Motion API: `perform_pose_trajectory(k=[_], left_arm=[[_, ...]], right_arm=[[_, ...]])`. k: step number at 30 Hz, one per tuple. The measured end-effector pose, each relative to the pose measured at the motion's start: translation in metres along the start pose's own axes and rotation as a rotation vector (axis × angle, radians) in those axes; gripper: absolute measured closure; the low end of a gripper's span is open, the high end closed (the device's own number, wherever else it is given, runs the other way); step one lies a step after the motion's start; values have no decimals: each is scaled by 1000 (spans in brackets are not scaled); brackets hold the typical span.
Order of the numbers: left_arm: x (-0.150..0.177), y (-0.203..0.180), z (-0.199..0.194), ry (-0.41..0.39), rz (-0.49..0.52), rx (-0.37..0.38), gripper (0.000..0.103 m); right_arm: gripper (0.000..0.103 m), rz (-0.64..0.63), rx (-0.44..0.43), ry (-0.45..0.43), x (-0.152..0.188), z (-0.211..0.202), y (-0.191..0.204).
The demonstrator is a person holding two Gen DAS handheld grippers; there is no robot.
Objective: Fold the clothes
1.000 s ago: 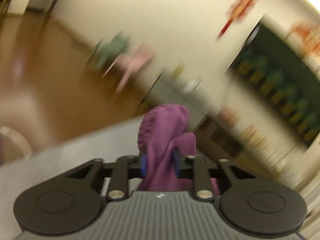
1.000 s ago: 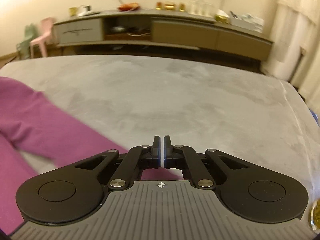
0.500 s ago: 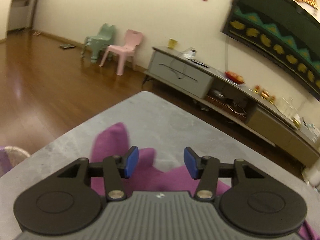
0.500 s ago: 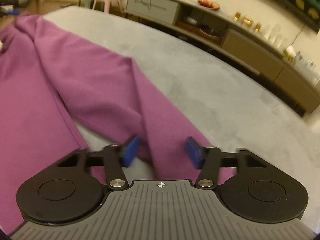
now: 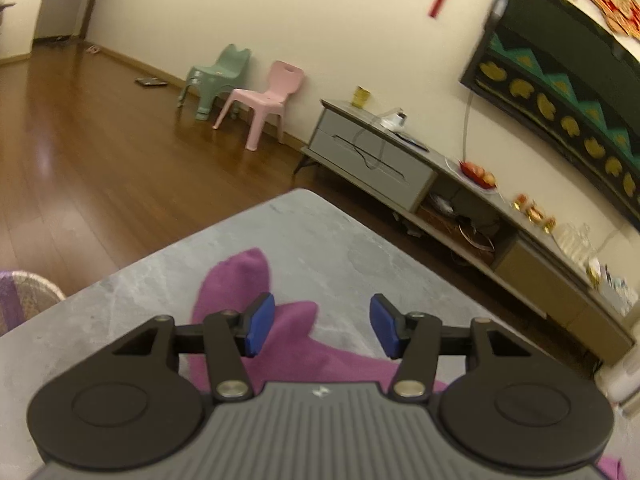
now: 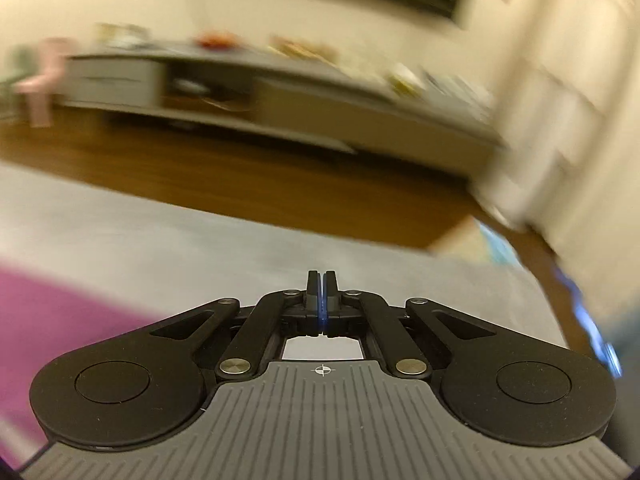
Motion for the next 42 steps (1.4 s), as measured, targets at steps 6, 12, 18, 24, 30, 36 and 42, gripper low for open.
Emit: perform_pose_trajectory(k=[6,12,18,24,30,36,42], left_arm=[[8,1,14,54,0,-37,47],[11,6,7,61,-23,-33,47],[7,13,10,60,-44,-55,46],[10,11,19,88,-20,-76,43],[14,12,31,115,1,-104,41],[22,0,47,164,70,-88,75],[11,-15,42,120,118,5,97]], right_arm=[[45,-66,-216,-7,43,-19,50],[36,-307,-297,18,98,-23,131],[103,-187,-271,1,81,-21,92],[103,106,46,-40,25,8,-34],[54,167,22,-43,44,2,-33],[40,-17,-374,73,110,-26,78],[35,-103,-394,64,101,-26,126]])
Point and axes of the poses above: each gripper's, at about its wrist camera, not at the fingertips, and z roughly the way its jaws point, y to its left, x to its underside, the point moved 7 cm from there along z, roughly the way its jaws point, and after that the axes turned 10 degrees about y, right-handed, at the moved point
